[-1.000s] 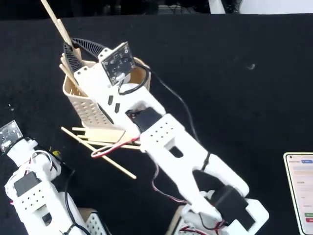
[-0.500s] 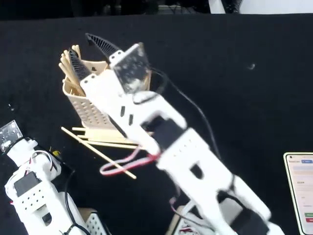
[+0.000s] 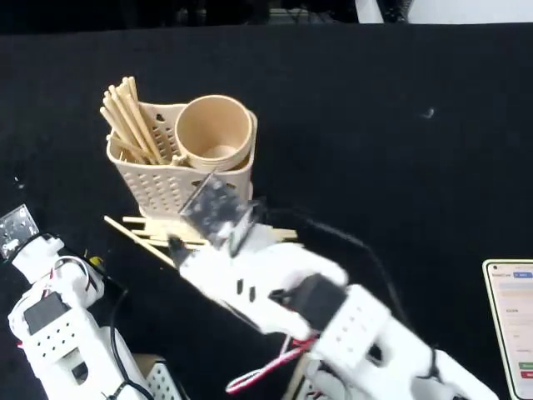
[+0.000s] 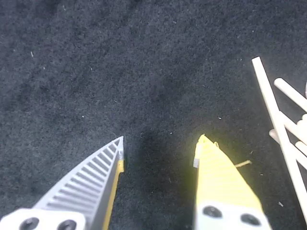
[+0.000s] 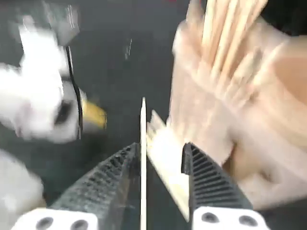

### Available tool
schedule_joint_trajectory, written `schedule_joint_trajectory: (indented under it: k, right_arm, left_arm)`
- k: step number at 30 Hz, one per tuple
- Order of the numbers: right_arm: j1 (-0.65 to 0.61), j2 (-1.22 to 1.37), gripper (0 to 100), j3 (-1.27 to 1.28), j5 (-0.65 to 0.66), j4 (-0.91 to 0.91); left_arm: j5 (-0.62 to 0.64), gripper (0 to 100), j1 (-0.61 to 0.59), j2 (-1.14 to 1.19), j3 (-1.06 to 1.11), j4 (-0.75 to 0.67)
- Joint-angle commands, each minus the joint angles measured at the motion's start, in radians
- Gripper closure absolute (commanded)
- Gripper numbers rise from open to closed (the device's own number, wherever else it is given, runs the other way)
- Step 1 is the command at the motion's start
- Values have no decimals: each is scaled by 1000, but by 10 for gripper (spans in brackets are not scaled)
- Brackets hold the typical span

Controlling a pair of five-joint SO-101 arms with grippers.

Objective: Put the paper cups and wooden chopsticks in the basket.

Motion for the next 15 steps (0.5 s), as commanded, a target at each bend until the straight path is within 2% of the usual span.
schedule_joint_trajectory:
  k: [1,3,8,12,15]
  right_arm:
    - [8,56,845,222,78,-146]
    - [-5,128,821,268,87,-201]
    - [-5,389,666,213,91,-245]
    - [-5,607,661,107,91,-238]
    - [-3,688,660,13,92,-166]
  left_arm:
    - [0,758,8,-15,-4,-14]
    - [0,758,8,-15,-4,-14]
    - [0,758,8,-15,-4,-14]
    - [0,758,8,-15,-4,-14]
    - [0,758,8,-15,-4,-14]
